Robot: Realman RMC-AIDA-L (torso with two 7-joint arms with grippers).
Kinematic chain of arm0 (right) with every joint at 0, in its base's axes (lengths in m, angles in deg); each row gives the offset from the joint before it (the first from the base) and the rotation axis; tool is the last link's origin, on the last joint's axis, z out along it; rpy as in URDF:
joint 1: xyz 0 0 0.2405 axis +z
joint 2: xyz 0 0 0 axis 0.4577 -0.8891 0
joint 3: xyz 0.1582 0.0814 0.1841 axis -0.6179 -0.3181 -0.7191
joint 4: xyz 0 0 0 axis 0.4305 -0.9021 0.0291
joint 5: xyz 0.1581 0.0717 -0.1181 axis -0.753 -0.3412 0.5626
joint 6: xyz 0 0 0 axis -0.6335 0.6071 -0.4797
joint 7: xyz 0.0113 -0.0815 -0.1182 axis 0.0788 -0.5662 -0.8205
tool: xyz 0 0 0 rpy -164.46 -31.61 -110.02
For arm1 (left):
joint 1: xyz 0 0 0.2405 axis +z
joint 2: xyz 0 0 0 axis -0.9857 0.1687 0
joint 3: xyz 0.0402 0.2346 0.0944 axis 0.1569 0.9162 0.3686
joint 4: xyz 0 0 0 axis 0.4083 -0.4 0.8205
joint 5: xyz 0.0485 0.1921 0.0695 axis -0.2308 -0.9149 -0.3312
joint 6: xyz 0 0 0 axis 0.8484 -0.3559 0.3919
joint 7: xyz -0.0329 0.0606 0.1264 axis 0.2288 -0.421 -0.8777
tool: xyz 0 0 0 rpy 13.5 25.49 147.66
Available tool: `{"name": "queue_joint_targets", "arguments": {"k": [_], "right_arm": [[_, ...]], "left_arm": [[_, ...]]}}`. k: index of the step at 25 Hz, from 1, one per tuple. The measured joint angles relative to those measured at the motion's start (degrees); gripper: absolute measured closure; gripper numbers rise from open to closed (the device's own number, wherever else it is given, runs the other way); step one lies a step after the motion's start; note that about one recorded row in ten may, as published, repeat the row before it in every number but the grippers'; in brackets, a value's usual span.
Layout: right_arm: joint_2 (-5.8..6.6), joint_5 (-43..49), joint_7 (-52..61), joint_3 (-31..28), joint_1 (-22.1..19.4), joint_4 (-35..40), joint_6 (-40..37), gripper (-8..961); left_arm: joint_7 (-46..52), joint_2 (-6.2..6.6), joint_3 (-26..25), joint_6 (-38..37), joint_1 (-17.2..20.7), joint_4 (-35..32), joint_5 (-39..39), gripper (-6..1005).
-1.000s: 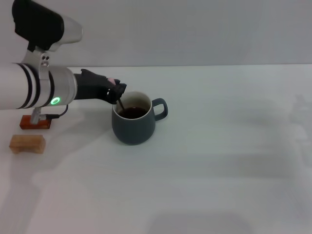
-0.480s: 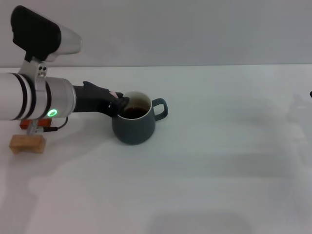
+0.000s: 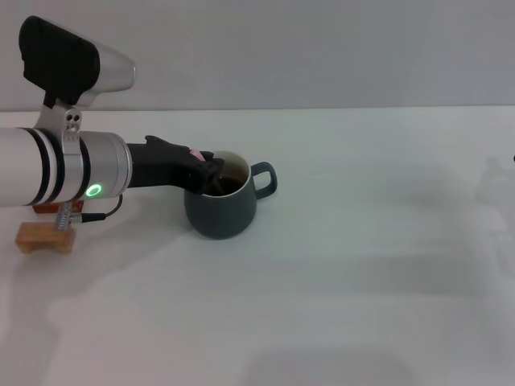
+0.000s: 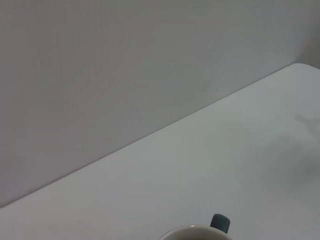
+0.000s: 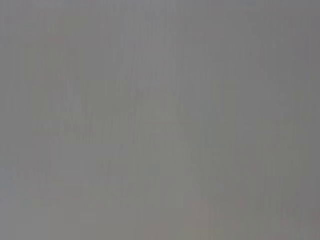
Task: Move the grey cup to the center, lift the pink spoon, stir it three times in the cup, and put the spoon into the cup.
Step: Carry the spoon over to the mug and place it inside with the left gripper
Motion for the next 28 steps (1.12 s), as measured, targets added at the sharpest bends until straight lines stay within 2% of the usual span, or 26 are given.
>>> {"name": "queue_joint_targets", "arguments": {"k": [28], "right_arm": [[-0.10, 0.02, 0.03, 0.48, -0.19, -0.28, -0.02, 922]], "left_arm": [[0.67, 0.11, -0.67, 0.39, 1.02, 0.26, 0.21, 832]]}}
